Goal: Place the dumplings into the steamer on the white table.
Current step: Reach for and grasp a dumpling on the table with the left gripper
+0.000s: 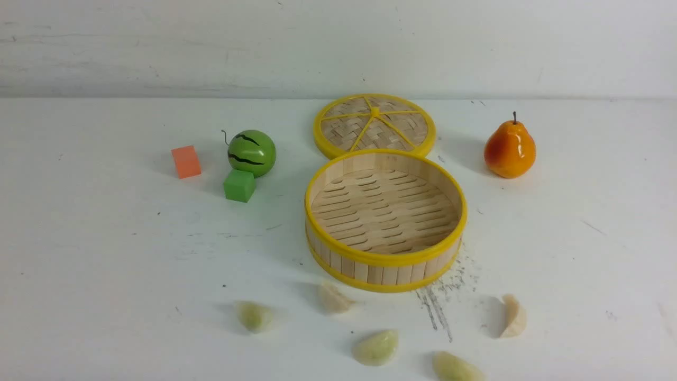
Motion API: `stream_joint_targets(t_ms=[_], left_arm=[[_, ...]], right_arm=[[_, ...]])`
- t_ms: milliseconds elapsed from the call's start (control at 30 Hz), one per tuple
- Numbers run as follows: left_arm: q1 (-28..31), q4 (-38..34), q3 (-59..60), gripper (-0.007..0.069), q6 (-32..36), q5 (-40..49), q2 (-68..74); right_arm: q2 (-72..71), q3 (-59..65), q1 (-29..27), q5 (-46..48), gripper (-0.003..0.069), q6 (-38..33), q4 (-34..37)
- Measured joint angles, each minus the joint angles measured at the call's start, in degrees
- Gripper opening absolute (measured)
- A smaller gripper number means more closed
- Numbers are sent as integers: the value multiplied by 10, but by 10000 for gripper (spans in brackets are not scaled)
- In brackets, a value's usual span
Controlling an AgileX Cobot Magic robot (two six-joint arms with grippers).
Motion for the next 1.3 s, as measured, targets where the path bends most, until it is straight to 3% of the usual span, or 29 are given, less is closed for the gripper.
stream_joint_targets(t_ms=[1300], left_arm=[[0, 0, 0, 143, 0, 0, 0]], right_arm=[[0, 0, 0, 0, 240, 0, -21]])
